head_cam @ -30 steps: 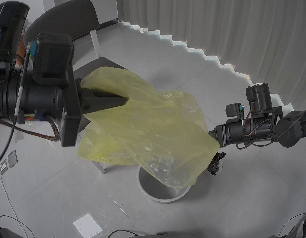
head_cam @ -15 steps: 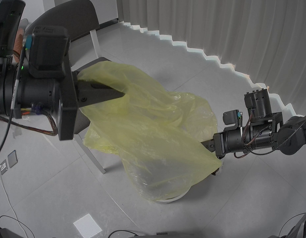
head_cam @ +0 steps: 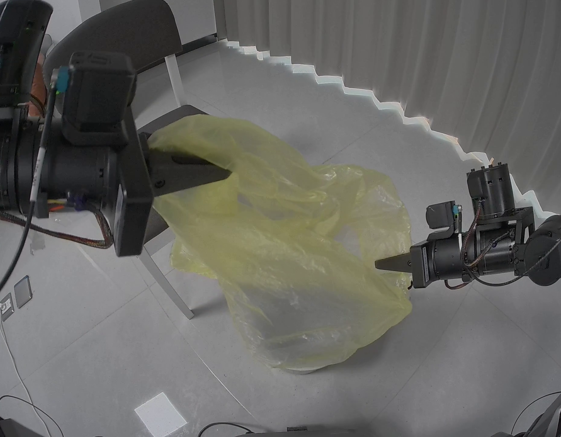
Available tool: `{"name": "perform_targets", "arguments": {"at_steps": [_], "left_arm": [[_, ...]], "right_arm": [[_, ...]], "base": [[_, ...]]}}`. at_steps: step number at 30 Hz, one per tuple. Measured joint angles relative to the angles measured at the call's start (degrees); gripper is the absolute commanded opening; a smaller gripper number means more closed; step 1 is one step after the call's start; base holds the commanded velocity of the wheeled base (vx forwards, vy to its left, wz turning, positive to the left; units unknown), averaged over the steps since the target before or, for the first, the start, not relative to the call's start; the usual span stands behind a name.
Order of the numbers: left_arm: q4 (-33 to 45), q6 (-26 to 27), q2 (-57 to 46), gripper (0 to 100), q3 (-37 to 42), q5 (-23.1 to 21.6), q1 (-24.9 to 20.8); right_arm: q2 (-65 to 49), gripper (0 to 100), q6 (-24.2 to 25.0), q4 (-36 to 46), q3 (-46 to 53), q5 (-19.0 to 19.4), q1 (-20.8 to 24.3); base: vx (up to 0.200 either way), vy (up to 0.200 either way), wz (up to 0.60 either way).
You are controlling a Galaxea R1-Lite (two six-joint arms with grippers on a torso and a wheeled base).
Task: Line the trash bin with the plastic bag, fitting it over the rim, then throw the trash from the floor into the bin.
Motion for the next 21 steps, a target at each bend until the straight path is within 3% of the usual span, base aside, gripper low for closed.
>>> {"name": "perform_targets", "arguments": {"at_steps": [3,7,15,21], "left_arm": [[-0.02,-0.30,0.61,0,-0.50,3.50,-0.06],[-1.06,-4.06,2.95,0,-2.62,12.32,-1.10],[-2.74,-25.67,8.02,0,-7.00,28.82,-5.13],[-3.47,-38.28,9.81,0,-3.06,30.05,-7.02]], "right_arm": [[-0.05,0,-0.09,-0.07,0.13,-0.18,-0.15],[0.30,0,-0.11,-0.16,0.29,-1.52,-0.52],[1.08,0,-0.09,-0.46,2.32,-5.33,-1.16],[1.22,0,-0.15,-0.55,4.82,-7.19,-1.30]], "base": [[0.000,0.000,0.00],[0.000,0.000,0.00],[0.000,0.000,0.00],[0.000,0.000,0.00]]}}
